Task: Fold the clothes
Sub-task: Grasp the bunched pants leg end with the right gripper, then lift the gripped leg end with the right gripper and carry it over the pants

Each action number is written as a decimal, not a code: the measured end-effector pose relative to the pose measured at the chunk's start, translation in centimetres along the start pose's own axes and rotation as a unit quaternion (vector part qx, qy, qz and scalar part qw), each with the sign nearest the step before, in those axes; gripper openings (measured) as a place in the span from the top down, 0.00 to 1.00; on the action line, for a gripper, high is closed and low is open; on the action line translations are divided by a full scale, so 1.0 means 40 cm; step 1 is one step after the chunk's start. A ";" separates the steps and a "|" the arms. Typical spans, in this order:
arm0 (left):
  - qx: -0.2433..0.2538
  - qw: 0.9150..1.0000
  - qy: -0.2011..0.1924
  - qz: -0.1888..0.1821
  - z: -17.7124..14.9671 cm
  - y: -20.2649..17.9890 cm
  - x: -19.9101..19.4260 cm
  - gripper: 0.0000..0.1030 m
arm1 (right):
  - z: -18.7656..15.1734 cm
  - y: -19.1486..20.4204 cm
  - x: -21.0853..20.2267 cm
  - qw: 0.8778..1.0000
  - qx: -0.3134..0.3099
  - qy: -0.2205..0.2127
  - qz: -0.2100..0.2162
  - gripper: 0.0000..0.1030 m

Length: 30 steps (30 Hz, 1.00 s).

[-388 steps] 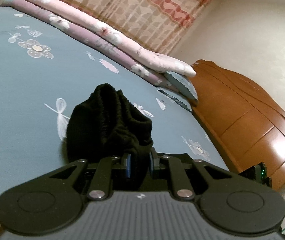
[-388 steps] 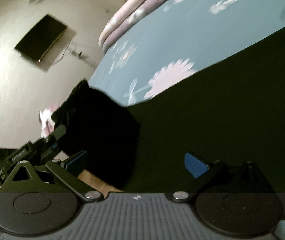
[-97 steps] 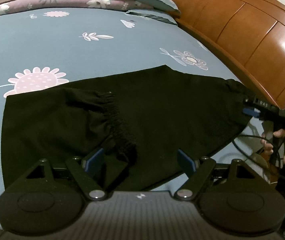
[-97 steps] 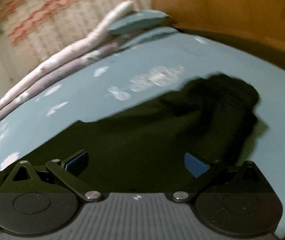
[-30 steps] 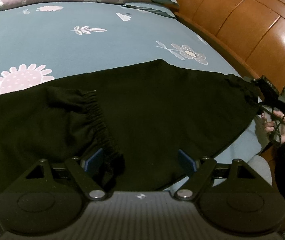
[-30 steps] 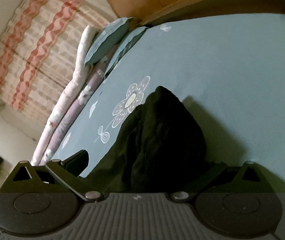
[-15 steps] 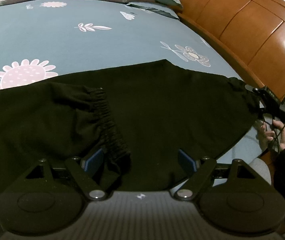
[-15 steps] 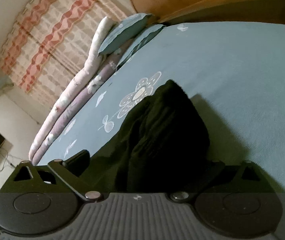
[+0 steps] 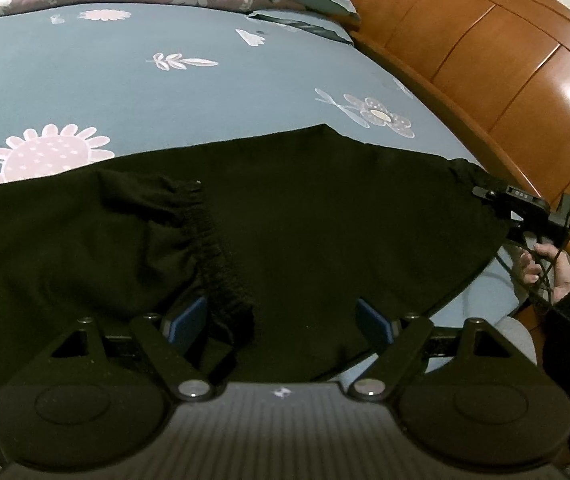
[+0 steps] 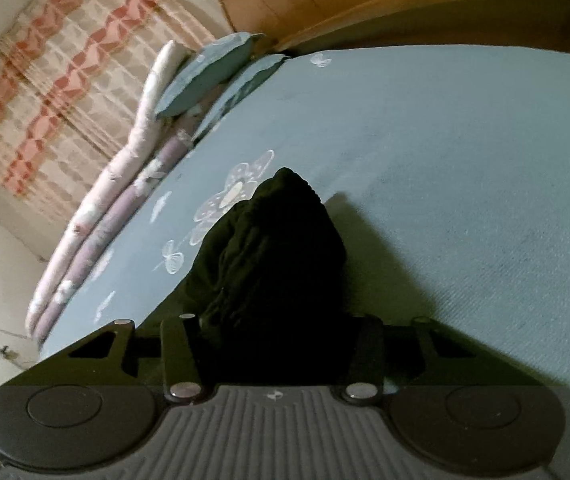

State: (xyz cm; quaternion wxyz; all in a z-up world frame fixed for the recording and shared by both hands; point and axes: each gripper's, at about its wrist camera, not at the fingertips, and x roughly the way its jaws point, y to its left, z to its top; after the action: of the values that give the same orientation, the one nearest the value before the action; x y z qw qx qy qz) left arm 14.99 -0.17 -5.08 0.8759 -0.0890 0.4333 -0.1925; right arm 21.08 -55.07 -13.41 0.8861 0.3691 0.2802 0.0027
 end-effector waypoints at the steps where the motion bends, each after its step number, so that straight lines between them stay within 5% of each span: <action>1: 0.000 1.000 -0.001 0.001 0.001 0.000 -0.003 0.21 | -0.002 0.007 -0.001 1.000 -0.002 -0.002 -0.006 0.54; 30: 0.027 0.999 -0.018 0.017 0.002 0.020 -0.068 0.21 | -0.018 0.252 -0.083 0.992 -0.114 -0.033 -0.042 0.59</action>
State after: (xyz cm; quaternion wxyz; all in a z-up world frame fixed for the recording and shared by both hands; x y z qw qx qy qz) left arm 13.76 1.68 -3.33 0.8887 -0.0616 0.4138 -0.1875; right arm 19.96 -47.96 -5.57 0.9304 0.2540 0.2639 -0.0146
